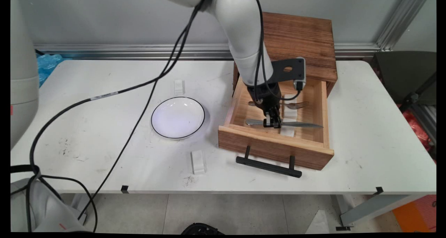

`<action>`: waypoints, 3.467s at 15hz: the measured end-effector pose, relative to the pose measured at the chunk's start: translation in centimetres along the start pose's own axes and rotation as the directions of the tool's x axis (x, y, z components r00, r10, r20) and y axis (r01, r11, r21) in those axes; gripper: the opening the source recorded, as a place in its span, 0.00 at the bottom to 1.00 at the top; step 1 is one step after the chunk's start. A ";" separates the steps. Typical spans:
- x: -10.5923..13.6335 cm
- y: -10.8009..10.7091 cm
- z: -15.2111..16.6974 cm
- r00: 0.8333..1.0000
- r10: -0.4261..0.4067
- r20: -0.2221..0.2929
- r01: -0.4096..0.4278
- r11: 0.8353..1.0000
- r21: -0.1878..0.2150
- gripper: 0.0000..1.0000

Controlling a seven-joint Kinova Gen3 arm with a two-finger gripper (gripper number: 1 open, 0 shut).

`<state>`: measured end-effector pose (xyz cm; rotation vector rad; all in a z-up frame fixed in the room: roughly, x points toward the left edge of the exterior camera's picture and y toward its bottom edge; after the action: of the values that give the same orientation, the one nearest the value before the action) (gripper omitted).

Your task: Place the picked object into the drawer

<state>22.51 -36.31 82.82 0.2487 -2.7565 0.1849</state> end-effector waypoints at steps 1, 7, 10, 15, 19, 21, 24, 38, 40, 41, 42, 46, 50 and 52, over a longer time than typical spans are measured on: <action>-0.1 -0.1 0.6 1.000 0.001 0.001 -0.001 1.000 -0.003 0.00; -0.5 -0.7 2.7 1.000 0.007 0.003 -0.007 1.000 -0.015 0.00; -0.6 -0.9 3.2 1.000 0.017 0.004 -0.017 1.000 -0.021 0.00; -1.1 -1.4 3.0 0.999 0.033 0.001 -0.033 0.999 -0.032 0.00; -0.8 -1.7 2.3 0.999 0.040 -0.012 -0.041 0.999 -0.035 0.00; -0.6 -1.8 1.9 0.999 0.043 -0.018 -0.044 0.998 -0.038 0.00; -0.3 -1.7 1.1 0.998 0.049 -0.026 -0.050 0.998 -0.043 0.00; -1.5 -2.5 -0.4 0.998 0.055 0.006 -0.054 0.998 -0.036 0.00; -1.9 -2.7 -0.4 0.998 0.053 0.014 -0.053 0.998 -0.034 0.00; -2.0 -2.7 -0.4 0.998 0.052 0.017 -0.051 0.998 -0.033 0.00; -2.1 -2.8 -0.3 0.999 0.051 0.020 -0.050 0.998 -0.032 0.00; -2.3 -2.7 -0.1 0.999 0.046 0.024 -0.045 0.999 -0.031 0.00; -2.2 -2.4 0.2 0.999 0.044 0.019 -0.043 0.999 -0.031 1.00; -2.0 -2.3 0.3 0.999 0.043 0.011 -0.043 0.999 -0.031 1.00</action>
<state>24.69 -38.33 82.02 0.1830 -2.7755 0.1519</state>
